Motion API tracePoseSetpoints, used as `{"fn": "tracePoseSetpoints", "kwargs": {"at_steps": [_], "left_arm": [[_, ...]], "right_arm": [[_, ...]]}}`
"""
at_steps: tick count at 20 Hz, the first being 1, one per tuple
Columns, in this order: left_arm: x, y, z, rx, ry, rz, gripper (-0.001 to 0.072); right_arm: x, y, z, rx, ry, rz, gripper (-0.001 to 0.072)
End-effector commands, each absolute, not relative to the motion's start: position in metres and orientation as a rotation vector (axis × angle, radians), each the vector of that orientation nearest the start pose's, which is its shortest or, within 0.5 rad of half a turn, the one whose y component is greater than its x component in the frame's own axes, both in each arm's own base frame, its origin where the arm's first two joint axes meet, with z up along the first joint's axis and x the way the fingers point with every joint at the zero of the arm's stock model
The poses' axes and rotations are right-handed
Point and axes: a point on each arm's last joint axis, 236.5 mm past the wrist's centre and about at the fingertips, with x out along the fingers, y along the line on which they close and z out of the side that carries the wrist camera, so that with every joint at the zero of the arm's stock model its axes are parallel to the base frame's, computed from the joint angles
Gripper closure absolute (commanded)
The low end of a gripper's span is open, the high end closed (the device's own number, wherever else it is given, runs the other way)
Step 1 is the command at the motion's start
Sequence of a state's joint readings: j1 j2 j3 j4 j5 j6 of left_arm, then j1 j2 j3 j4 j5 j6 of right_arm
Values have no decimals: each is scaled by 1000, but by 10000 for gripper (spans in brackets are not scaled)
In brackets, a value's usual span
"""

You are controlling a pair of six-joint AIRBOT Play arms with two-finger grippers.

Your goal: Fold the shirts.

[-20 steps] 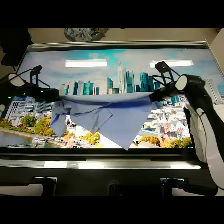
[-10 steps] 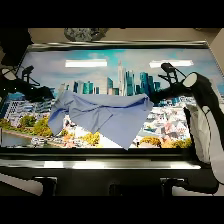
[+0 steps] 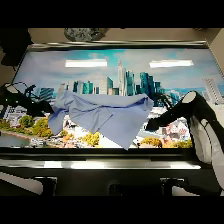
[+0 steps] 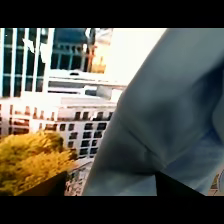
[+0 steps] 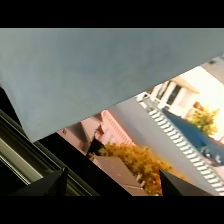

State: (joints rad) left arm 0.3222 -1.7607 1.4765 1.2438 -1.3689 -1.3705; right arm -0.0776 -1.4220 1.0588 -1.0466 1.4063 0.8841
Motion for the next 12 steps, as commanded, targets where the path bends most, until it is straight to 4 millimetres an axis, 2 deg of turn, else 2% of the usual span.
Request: {"fn": "tracePoseSetpoints", "kwargs": {"at_steps": [1, 2, 3, 4, 5, 7, 9, 12], "left_arm": [[421, 50, -92, -413, 1526, -119, 263], [422, 48, -93, -410, 1524, -121, 322], [422, 48, -93, -408, 1525, -121, 461], [422, 48, -93, -409, 1528, -122, 654], [420, 48, -92, -410, 1532, -124, 679], [420, 48, -86, -393, 1523, -139, 680], [421, 48, -77, -381, 1503, -142, 679], [421, 48, -70, -378, 1496, -145, 679]], "right_arm": [[282, 119, -65, 97, 1526, 826, 22], [276, 127, -73, 86, 1534, 832, 20], [270, 135, -81, 89, 1545, 825, 10], [265, 144, -88, 111, 1554, 812, 10], [263, 152, -92, 147, 1554, 798, 12], [256, 176, -94, 245, 1550, 795, 15], [247, 194, -99, 250, 1558, 800, 14], [259, 211, -108, 275, 1526, 688, 44]]}}
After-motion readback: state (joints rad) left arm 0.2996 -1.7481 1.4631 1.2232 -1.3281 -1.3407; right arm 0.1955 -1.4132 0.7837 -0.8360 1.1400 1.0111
